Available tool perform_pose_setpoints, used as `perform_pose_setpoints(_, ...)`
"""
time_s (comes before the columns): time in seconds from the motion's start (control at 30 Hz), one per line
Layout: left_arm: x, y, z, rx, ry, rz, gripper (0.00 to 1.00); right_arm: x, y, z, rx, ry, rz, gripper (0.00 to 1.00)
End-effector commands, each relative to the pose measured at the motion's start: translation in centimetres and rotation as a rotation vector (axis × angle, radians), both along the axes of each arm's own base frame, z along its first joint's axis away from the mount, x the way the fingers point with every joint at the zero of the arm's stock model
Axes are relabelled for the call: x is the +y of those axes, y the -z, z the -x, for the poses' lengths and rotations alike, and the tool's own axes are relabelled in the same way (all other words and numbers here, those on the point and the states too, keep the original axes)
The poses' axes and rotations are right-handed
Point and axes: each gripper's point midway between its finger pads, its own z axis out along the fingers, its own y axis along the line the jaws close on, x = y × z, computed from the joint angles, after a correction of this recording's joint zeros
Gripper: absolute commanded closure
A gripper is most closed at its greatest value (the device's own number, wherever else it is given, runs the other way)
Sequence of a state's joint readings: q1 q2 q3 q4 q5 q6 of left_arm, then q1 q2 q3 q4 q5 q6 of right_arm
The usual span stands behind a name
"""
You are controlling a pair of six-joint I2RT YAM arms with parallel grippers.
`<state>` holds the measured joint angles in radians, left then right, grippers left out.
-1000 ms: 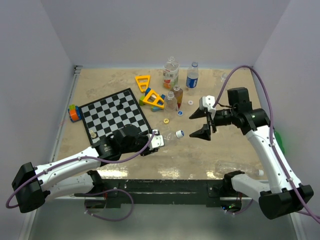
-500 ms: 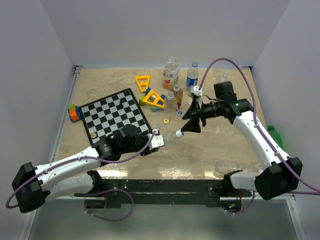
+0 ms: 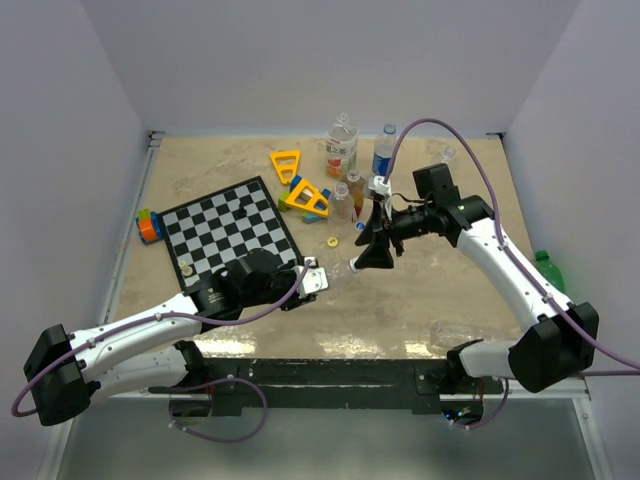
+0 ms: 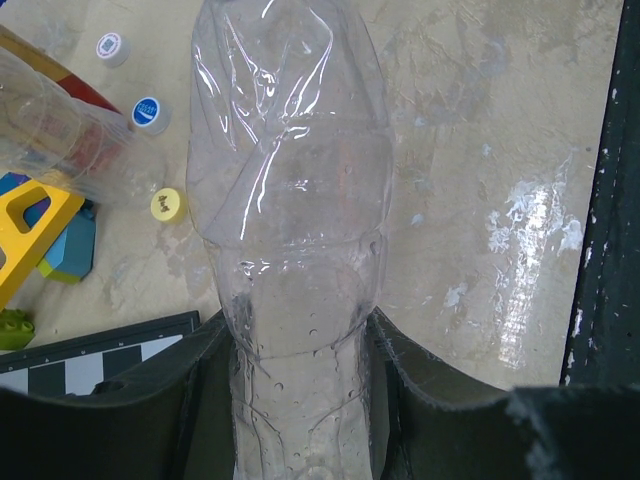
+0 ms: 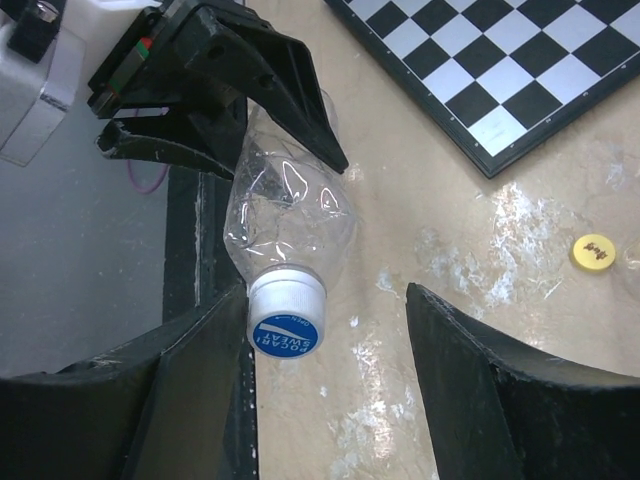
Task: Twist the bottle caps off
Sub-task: Unscrew the bottle cap from the plastic bottle.
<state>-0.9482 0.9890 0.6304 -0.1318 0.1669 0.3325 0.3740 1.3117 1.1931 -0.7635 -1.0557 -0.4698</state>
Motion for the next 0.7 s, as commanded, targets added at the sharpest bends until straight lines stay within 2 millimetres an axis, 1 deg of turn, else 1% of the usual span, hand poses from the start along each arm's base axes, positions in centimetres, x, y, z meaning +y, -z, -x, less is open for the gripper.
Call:
perform_pose_setpoints(0.0, -0.11, -1.59, -0.74, -0.031, -0.03, 0.045, 1.0, 0.56, -0.84, -0.65, -0.03, 0.001, 0.008, 0.32)
perform_pose_setpoints(0.3, 0.27, -1.87, -1.21, -0.047, -0.063, 0.045, 1.0, 0.74, -0.82, -0.39, -0.034, -0.038, 0.021, 0.5)
perform_pose_setpoints(0.4, 0.46, -1.93, -1.42, -0.054, -0.077, 0.041, 1.0, 0.72, -0.81, -0.31, -0.031, -0.044, 0.023, 0.51)
perform_pose_setpoints(0.53, 0.58, -2.01, -1.59, -0.059, -0.088, 0.041, 1.0, 0.75, -0.79, -0.28, -0.033, -0.048, 0.024, 0.48)
perform_pose_setpoints(0.67, 0.63, -1.99, -1.72, -0.062, -0.095, 0.039, 1.0, 0.85, -0.67, -0.28, -0.032, -0.054, 0.025, 0.48)
